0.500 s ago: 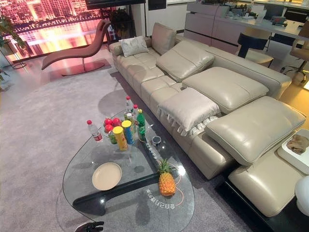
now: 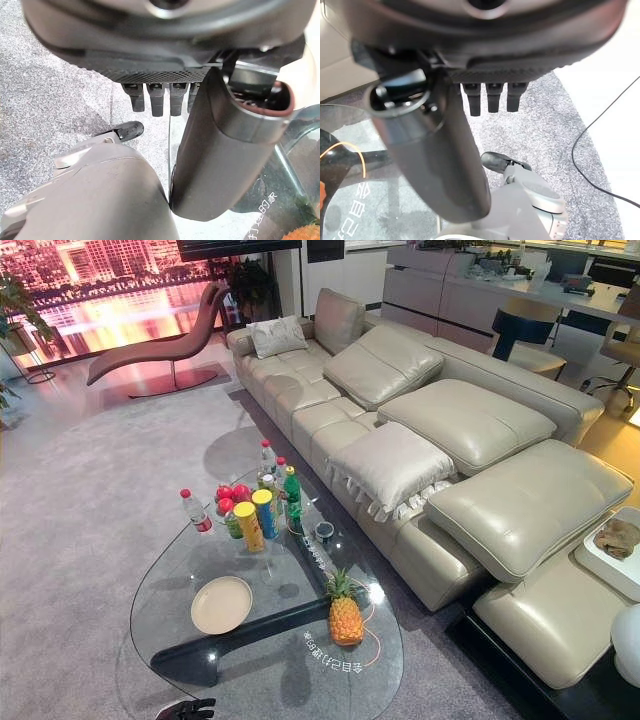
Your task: Pick up the fruit to the plate
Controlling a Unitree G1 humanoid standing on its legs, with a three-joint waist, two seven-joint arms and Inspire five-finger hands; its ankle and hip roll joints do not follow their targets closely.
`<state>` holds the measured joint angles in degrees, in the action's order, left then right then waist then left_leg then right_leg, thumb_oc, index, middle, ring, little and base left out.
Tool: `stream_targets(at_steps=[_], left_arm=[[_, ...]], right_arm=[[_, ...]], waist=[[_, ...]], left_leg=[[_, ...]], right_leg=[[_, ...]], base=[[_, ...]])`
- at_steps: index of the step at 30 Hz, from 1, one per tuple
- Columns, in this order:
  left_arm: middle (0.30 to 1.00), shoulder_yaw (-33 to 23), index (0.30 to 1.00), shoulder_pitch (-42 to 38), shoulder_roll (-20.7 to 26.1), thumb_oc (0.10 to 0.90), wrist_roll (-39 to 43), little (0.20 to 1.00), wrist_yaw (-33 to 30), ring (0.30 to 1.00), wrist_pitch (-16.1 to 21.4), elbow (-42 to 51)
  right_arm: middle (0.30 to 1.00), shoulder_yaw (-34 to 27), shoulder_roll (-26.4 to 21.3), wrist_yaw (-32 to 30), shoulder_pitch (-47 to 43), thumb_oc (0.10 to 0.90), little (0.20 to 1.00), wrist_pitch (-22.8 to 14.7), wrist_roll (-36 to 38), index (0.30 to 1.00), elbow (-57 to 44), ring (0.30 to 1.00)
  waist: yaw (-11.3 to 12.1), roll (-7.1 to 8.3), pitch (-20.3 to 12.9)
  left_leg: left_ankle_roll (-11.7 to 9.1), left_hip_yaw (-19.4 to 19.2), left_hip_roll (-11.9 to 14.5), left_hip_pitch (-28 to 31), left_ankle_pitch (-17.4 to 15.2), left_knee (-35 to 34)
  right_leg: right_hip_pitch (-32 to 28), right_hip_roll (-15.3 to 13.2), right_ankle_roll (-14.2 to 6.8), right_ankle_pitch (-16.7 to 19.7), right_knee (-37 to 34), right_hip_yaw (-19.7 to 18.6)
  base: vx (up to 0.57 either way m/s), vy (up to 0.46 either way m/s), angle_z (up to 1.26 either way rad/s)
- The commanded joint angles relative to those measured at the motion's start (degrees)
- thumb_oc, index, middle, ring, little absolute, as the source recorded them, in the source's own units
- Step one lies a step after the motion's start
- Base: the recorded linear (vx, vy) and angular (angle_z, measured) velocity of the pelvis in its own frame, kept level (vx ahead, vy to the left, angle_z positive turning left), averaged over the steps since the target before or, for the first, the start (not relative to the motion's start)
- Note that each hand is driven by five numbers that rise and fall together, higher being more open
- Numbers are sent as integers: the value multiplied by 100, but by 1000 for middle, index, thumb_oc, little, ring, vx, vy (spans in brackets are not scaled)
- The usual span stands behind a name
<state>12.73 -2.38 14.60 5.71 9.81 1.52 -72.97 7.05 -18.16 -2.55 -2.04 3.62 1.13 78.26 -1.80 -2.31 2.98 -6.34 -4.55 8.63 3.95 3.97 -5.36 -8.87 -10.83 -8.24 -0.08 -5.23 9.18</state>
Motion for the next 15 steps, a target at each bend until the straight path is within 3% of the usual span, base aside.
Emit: stream_targets(at_steps=[1, 9, 15], left_arm=[[900, 82, 900, -581, 314, 800, -101, 900, 67, 900, 27, -119], [900, 61, 900, -522, 391, 800, 119, 900, -70, 900, -57, -3], [900, 21, 900, -657, 506, 800, 484, 900, -174, 900, 37, 118]], right_arm=[[900, 91, -208, -57, -605, 800, 900, 50, -122, 900, 287, 900], [900, 136, -287, -69, -573, 800, 900, 149, -119, 900, 99, 900], [900, 191, -403, -156, -743, 800, 900, 183, -41, 900, 2, 900]], waist=[[172, 83, 272], [167, 56, 519], [126, -42, 1157]], left_leg=[[-73, -219, 286, 353, -202, 36], [-78, -202, 266, 122, -117, 36], [-61, -106, 129, -446, 29, 36]], right_leg=[[25, -453, -173, 314, 72, 275], [270, -468, -184, 434, 23, 203], [892, -516, -183, 640, 23, 53]], base=[[0, 0, 0], [23, -8, 0], [-90, 10, -1]])
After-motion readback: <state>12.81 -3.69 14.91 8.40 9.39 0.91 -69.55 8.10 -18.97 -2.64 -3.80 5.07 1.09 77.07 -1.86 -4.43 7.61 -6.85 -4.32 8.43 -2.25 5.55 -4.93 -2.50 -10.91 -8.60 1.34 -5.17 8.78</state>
